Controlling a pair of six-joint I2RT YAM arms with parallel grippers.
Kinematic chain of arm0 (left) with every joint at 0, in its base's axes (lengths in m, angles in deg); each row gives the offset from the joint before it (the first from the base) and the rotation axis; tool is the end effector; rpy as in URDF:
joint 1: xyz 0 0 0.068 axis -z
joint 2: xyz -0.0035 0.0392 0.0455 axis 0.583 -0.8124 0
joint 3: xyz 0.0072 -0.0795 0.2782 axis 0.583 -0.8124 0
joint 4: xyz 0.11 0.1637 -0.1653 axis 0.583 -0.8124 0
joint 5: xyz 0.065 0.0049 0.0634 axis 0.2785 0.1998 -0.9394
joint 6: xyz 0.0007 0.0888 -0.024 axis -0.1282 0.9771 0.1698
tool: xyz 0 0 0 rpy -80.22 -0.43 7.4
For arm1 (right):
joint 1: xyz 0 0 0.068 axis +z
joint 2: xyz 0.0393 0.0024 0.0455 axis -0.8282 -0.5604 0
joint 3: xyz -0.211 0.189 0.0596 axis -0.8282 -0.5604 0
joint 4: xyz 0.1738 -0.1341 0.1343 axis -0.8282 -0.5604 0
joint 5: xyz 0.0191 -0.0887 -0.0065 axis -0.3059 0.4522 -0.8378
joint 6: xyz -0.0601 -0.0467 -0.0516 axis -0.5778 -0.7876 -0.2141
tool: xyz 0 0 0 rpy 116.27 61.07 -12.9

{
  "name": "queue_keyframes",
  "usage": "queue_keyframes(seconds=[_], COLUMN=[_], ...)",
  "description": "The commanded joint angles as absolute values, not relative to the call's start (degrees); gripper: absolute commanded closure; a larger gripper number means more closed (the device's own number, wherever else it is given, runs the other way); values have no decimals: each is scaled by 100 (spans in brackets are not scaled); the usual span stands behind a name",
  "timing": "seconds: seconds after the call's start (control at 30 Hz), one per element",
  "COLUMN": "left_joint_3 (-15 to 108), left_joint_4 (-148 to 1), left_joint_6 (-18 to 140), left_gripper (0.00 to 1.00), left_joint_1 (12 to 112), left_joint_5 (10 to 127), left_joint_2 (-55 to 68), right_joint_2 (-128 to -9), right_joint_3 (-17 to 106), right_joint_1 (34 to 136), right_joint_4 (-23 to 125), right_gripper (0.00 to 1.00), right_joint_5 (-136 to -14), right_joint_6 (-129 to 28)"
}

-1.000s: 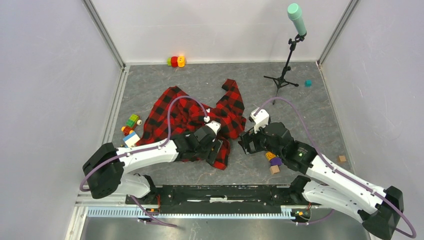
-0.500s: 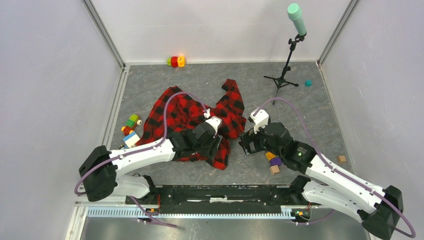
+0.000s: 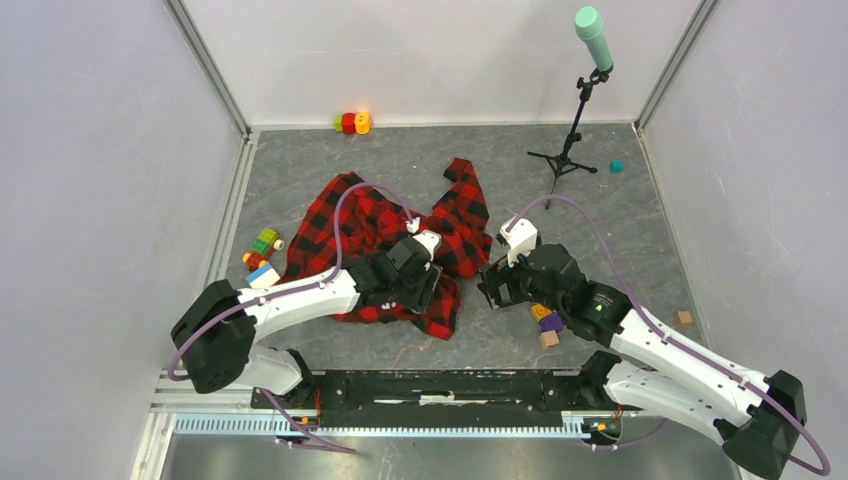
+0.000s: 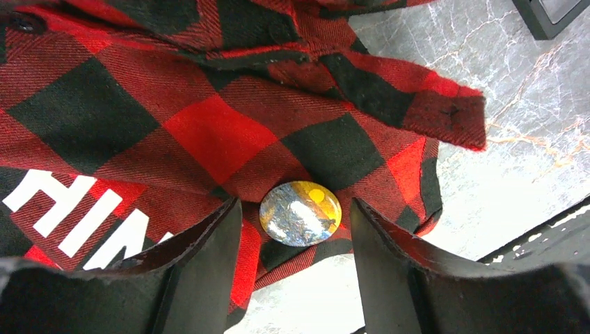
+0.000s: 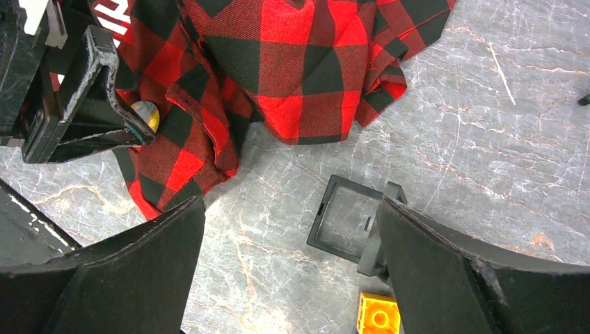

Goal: Remove the brooch from the garment
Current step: Pick up the brooch from the clothes.

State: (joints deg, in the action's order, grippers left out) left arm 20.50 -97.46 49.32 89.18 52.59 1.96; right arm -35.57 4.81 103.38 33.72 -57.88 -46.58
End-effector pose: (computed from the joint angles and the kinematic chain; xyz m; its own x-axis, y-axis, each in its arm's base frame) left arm 0.1834 -0.2294 0.1804 -0.7462 0.3435 -0.5703 0.4942 0.8598 -0.1287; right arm 0.1540 0.1486 0.2525 -0.4518 -0.2205 -0.8644 -0.5616 0.8232 0.0836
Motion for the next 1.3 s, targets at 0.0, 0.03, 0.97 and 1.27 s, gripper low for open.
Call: queue_keyframes(seconds=[0.0,0.03,0.97,1.27], left_joint_3=[1981,1986,1866,2395], left_joint_4=[-9478,-9484,-9563,-10070], left_joint_6=[5185,5184,4956,5073], left_gripper=[36,36,48,51], left_joint_1=[8836,8824,8638,8715], left_joint_5=[5637,5657,5827,6167], left_joint_2=[242,224,-248,311], right_joint_2=[-3501,-3511,-3587,-3549], right_joint_3=[507,514,565,570], right_joint_1=[10302,10303,10267,10243], right_joint_4=[3424,3428,3423,3409], right_gripper=[2,2,2,2], right_joint_5=[-5854,-5859,-6015,-6037], right_joint_6=[-4603,-4601,-4593,-4545])
